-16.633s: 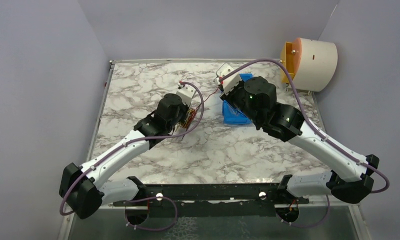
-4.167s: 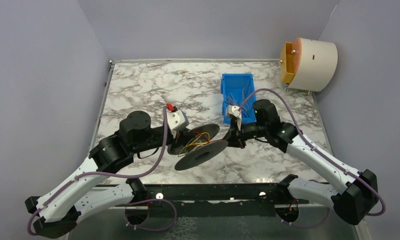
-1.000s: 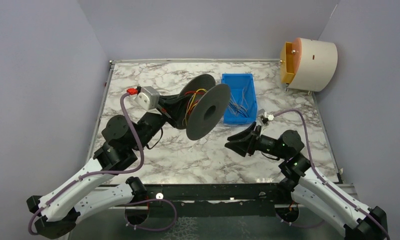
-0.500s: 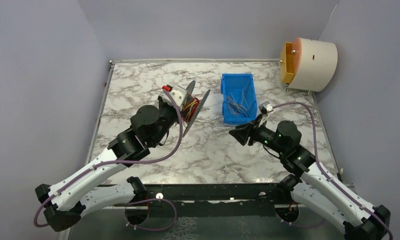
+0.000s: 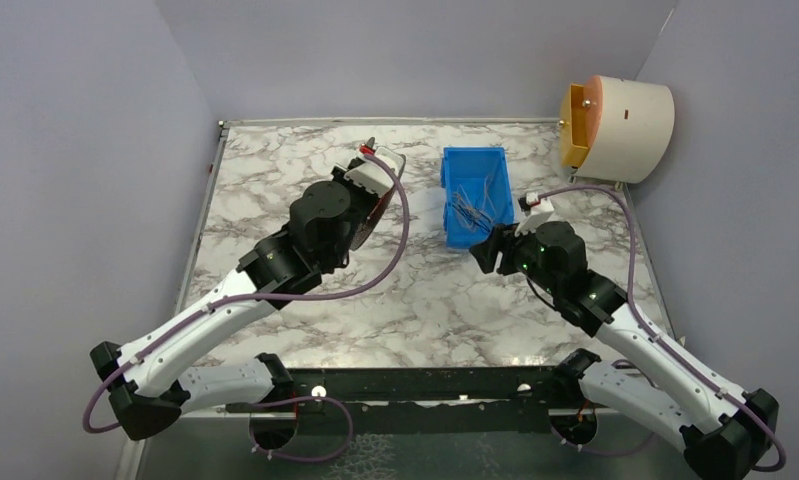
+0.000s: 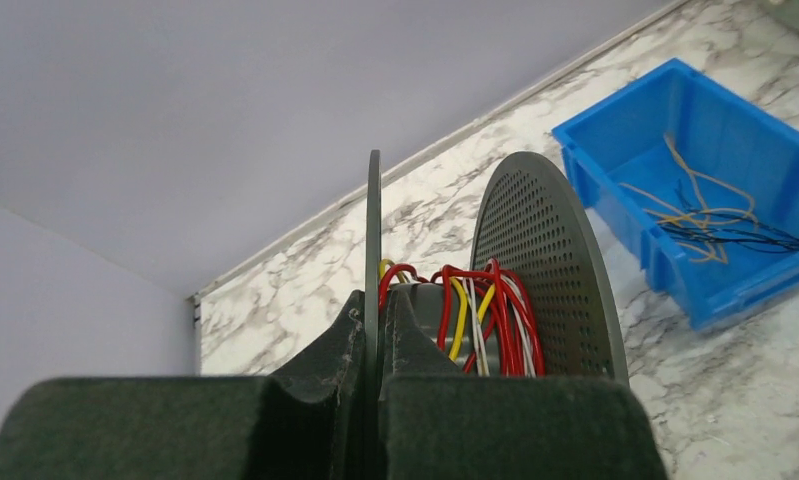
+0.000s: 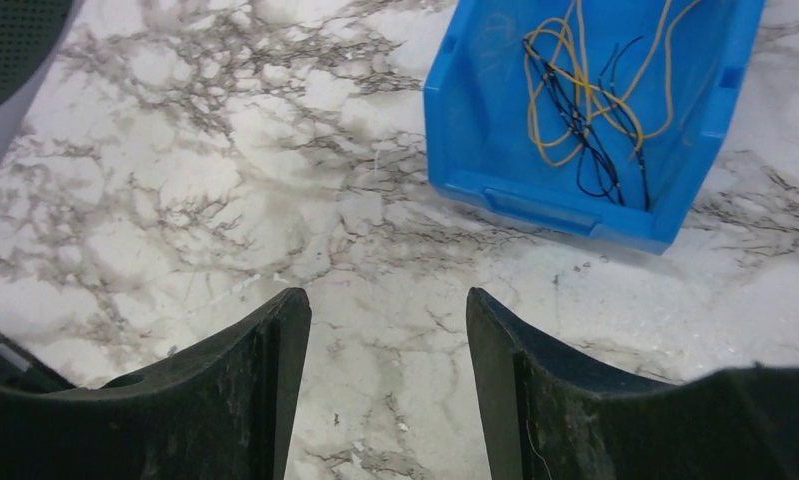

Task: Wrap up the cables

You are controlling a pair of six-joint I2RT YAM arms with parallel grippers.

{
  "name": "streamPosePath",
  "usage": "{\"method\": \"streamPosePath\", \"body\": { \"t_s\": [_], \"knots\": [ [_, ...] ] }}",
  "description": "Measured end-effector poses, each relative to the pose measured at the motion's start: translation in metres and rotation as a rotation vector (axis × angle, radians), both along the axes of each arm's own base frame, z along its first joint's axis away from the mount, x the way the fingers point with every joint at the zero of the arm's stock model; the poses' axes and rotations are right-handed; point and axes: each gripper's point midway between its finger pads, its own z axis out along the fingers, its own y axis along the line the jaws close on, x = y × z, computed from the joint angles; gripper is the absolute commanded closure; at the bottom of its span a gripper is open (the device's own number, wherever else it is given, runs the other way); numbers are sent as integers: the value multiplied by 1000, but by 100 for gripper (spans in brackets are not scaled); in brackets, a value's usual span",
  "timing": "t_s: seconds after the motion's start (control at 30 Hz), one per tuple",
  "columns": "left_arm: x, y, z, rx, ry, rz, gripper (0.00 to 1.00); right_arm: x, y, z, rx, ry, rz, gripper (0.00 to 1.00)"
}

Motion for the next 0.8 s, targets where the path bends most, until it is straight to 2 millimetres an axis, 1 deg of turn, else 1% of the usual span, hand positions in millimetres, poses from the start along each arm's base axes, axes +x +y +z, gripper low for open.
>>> {"method": "streamPosePath", "body": {
  "t_s": [0.1, 0.3, 0.37, 0.5, 0.57, 0.67, 0.8],
  "knots": [
    [9, 2, -2, 68, -6, 47, 100, 7, -6, -2, -36, 14, -46, 33],
    [33, 4, -23, 276, -30, 159, 100, 10, -14, -6, -75, 39, -89, 29],
    [39, 3, -39, 333, -40, 183, 100, 10, -14, -7, -75, 42, -93, 29],
    [50, -2, -83, 460, -18, 211, 100, 8, -15, -10, -70, 66, -102, 28],
    [58, -4, -100, 517, -8, 230, 100, 6, -17, -12, -71, 75, -105, 27],
    [70, -4, -113, 556, -2, 259, 100, 2, -20, -10, -69, 76, -115, 26],
    [84, 6, -119, 565, 1, 315, 100, -1, -24, -2, -45, 54, -125, 26]
  ]
}}
